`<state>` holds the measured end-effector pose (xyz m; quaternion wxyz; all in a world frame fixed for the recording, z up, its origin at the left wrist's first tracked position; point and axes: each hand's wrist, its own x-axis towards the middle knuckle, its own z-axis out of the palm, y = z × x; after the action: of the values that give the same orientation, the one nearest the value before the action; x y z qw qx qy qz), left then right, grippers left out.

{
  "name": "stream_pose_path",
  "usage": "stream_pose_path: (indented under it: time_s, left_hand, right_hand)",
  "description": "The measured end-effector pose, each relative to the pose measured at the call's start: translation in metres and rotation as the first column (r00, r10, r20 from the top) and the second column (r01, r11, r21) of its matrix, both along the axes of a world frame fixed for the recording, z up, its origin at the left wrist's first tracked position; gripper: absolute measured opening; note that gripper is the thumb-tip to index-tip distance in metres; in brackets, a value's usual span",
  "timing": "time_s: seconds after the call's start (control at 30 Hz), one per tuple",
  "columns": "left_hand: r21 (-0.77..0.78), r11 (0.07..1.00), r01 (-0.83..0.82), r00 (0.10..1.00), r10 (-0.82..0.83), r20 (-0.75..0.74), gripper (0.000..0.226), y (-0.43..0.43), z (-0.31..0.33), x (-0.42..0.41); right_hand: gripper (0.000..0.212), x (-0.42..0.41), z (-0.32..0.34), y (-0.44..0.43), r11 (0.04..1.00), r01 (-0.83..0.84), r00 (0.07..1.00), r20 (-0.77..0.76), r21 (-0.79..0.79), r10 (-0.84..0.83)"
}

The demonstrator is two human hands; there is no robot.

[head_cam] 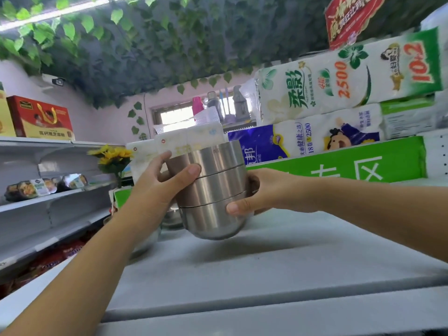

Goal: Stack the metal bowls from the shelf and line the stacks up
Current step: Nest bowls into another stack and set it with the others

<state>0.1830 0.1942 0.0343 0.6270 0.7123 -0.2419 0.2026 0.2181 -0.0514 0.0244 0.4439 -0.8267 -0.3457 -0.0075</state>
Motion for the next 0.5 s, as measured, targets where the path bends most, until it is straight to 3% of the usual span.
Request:
stream_pose_path:
  time_s: [0.1, 0.2, 0.3, 0.5]
  left_hand:
    - [-0.03, 1.0, 0.004, 0.999, -0.003, 0.041, 0.113, -0.031, 0.002, -0.006]
    - [-0.042, 0.999, 0.006, 0.997, -0.003, 0.075, 0.088, -0.073, 0.003, -0.016]
    - [-0.036, 0.998, 0.042, 0.996, -0.039, 0.077, 0.077, -0.119, 0.005, -0.026]
    - [0.014, 0.992, 0.126, 0.99, -0.127, 0.064, 0.077, -0.241, 0.001, -0.049]
  right_hand:
    - [0.088, -0.009, 0.008, -0.027, 0.999, 0.039, 0.999, 0.021, 0.007, -0.039]
    - [0.071, -0.024, 0.011, -0.066, 0.998, 0.053, 0.998, 0.029, 0.03, -0.054]
    - [0.063, -0.042, 0.012, -0.114, 0.996, 0.067, 0.997, 0.02, 0.05, -0.068]
    - [0.063, -0.088, 0.014, -0.24, 0.989, 0.14, 0.989, 0.041, 0.053, -0.142]
